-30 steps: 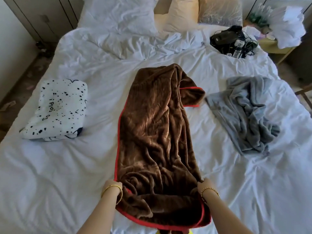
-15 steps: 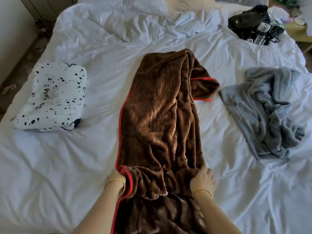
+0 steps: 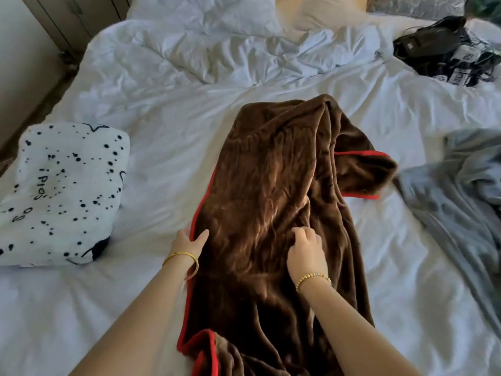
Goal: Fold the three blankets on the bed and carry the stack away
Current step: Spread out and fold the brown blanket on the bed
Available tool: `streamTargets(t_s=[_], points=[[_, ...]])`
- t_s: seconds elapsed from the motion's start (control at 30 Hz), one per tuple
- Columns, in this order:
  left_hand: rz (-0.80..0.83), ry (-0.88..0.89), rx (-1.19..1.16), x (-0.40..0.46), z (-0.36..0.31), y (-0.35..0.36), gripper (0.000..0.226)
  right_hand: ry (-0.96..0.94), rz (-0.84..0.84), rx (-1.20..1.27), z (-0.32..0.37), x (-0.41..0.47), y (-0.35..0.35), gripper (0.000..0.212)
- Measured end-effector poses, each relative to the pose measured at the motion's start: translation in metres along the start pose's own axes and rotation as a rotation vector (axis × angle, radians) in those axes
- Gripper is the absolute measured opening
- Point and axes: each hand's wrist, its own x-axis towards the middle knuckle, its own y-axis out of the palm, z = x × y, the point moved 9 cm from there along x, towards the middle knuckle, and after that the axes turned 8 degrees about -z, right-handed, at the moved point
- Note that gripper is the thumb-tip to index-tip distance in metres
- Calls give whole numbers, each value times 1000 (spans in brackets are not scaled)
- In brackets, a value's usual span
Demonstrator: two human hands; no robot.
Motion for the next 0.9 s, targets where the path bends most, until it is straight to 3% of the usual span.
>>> streamTargets(t_s=[0.1,0.17,0.2,0.3,0.37,0.4,0.47,0.5,0.6,0.67,0.77,0.9], points=[[2,61,-154,15,-28,13,42,-131,4,147,44,20,27,39],[-133,274,-114,6,-64,10,39,-102,-44,330,61,37,29,33],[-124,422,-119,-9,-86,15,41,-38,-49,446,64,47,29,30],[193,803,66,-67,-128,73,41,202,141,768,60,77,34,31],[364,845,197,-87,-125,103,42,281,344,652,47,86,41,42],[448,835,199,-90,-122,114,44,280,374,510,35,90,41,42],[529,789,160,-90,-120,120,42,314,200,363,2,102,24,30],[458,770,104,-81,-125,114,41,391,51,414,-17,104,13,29],[-13,555,-57,-28,-124,71,38,638,-432,576,-72,93,-29,31],[-108,355,-6,6,-107,62,34,732,-594,621,-97,83,-45,28],[48,171,14,29,-93,85,26,737,-557,575,-114,81,-46,24],[200,167,40,32,-118,121,50,599,-481,567,-110,87,-37,22]])
